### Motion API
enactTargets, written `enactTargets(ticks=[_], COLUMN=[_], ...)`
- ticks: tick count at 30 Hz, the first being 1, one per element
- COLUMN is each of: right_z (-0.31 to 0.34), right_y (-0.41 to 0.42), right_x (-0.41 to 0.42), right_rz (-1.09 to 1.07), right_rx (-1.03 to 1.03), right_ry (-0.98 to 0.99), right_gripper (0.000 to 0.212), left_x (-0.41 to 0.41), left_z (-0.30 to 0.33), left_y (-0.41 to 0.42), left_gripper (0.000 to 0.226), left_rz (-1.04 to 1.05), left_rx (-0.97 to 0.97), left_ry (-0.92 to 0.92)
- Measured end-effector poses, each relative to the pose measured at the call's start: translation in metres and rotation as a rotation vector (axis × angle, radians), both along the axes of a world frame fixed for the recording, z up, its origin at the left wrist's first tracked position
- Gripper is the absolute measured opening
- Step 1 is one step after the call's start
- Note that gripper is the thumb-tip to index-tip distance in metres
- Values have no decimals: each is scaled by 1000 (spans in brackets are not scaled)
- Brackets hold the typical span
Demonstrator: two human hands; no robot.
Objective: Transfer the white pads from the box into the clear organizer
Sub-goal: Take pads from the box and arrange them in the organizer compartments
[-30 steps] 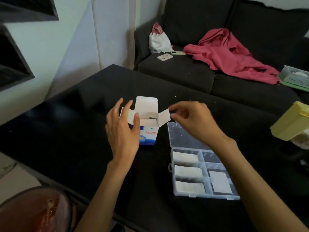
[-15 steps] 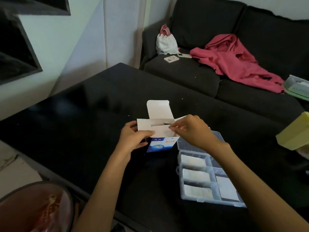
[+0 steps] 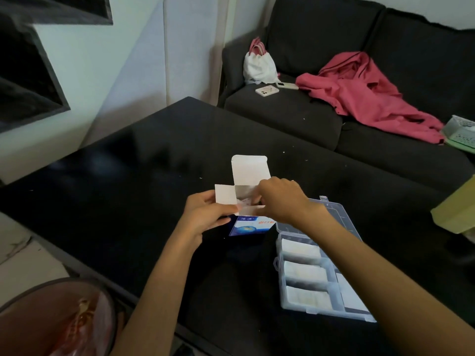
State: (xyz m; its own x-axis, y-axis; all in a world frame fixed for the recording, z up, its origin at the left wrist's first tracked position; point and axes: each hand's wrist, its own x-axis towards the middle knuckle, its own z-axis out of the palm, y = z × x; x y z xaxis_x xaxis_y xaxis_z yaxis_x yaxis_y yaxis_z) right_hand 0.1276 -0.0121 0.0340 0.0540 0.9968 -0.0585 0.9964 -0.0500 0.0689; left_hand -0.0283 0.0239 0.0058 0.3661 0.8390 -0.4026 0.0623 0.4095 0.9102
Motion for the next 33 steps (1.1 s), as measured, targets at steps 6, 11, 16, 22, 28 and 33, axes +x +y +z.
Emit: enactTargets(ticks=[6,11,16,22,28,33], right_z=[0,9,5,6,1,-8], right_y=[-8,-16,-28,-72,-124,-150], right_x=[0,9,12,11,27,40], right_rz=[13,69,-126,-412,-660,-747], right_rx=[86,253,447,504,358,307], right_ry=[74,65,471,1043,1552,1660], right_gripper=[34,31,29,23,27,26], left_x=[1,1,4,14,24,52], left_z=[-1,2,-2,-7,16,10], left_y=[1,4,5,-1,-37,-88], left_gripper=[47,20,24,38,17,28], left_rz=[-4,28,87,172,498,-39], left_rx=[7,-19,21,203,917,774], left_ry=[1,-16,9,113,137,112])
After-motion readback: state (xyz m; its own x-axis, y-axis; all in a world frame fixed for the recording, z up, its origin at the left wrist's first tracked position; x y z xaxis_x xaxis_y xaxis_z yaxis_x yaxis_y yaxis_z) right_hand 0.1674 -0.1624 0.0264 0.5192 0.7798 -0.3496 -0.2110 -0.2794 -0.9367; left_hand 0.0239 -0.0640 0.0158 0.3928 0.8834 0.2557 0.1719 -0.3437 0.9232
